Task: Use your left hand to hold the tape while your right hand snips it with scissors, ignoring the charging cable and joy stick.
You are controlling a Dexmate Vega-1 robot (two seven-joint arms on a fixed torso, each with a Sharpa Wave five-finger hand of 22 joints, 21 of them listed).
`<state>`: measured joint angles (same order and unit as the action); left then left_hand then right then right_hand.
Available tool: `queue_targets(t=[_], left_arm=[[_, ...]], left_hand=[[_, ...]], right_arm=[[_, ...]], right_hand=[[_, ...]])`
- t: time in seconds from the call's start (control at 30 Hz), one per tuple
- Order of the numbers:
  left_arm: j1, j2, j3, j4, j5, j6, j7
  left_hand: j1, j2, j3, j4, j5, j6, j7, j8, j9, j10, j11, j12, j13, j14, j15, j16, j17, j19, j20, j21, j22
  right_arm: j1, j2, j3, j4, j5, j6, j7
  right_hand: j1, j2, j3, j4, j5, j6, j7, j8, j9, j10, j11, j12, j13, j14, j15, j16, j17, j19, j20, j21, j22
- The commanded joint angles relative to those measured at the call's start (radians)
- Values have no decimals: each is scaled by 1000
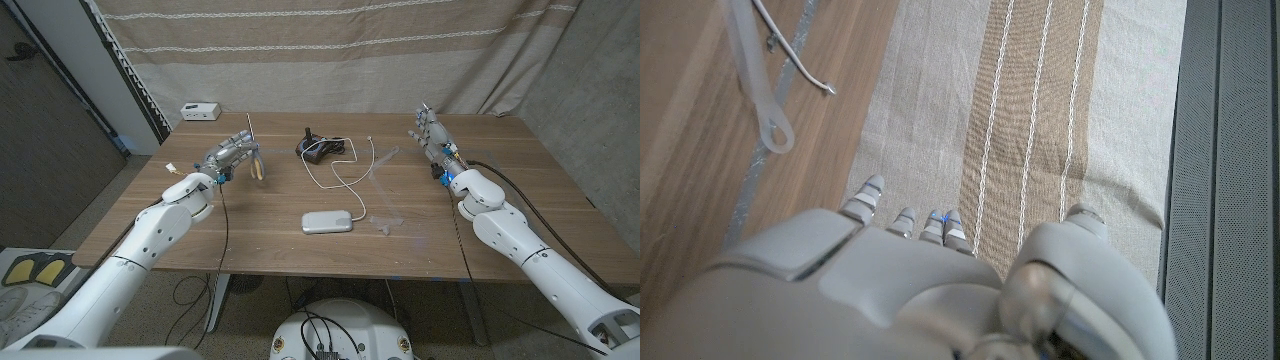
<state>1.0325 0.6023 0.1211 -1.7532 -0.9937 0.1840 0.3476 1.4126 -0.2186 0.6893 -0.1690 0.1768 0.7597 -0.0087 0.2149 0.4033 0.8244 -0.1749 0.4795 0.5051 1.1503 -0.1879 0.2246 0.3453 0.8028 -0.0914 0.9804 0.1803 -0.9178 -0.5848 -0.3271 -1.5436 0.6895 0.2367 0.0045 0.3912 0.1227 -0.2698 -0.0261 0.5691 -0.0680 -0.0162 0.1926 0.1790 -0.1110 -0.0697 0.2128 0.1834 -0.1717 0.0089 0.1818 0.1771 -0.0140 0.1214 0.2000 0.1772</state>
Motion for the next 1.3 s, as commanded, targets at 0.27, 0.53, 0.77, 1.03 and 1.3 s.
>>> queue_targets(t=[0.27,0.53,0.77,1.03,1.3], left_arm=[[-43,-23,30,60,-106,-15,-103],[-61,-52,36,86,-170,-12,-152],[-74,-74,42,105,-216,-9,-185],[-93,-81,46,132,-277,26,-238],[-112,-91,60,147,-309,52,-266]], left_hand=[[79,92,13,8,6,12,-3,1,-4,7,-7,-1,2,37,-33,0,5,-5,-130,4,4],[81,92,13,7,7,12,-3,-1,-7,8,-6,-1,2,36,-34,0,6,-7,-131,5,4],[80,92,12,8,7,14,-3,-2,-9,9,-7,-1,3,36,-33,1,7,-8,-131,6,4],[84,92,12,6,7,18,-2,-3,-12,12,-6,1,5,38,-33,3,9,-10,-132,8,4],[87,92,12,4,7,21,-3,-3,-15,13,-5,1,4,39,-33,4,10,-11,-132,8,4]], right_arm=[[-14,-5,8,-15,-3,9,-9],[-22,-5,8,-22,-6,10,-16],[-30,-7,13,-32,-3,10,-22],[-35,-10,16,-34,-6,15,-23],[-34,-22,16,-41,-11,13,-15]], right_hand=[[16,3,3,-5,-4,-1,4,2,4,1,3,-2,4,-35,-1,3,1,-1,-4,-3,0],[16,3,4,-5,-5,0,4,2,4,0,2,-3,4,-33,3,3,1,-1,-4,-4,0],[17,4,4,-5,-6,0,4,2,4,0,3,-3,4,-33,2,3,1,-2,-5,-4,0],[19,4,5,-6,-7,0,3,1,4,0,2,-3,4,-32,6,4,1,-1,-5,-4,0],[22,5,6,-7,-7,0,3,1,4,0,1,-3,4,-27,13,5,1,1,-5,-3,0]])
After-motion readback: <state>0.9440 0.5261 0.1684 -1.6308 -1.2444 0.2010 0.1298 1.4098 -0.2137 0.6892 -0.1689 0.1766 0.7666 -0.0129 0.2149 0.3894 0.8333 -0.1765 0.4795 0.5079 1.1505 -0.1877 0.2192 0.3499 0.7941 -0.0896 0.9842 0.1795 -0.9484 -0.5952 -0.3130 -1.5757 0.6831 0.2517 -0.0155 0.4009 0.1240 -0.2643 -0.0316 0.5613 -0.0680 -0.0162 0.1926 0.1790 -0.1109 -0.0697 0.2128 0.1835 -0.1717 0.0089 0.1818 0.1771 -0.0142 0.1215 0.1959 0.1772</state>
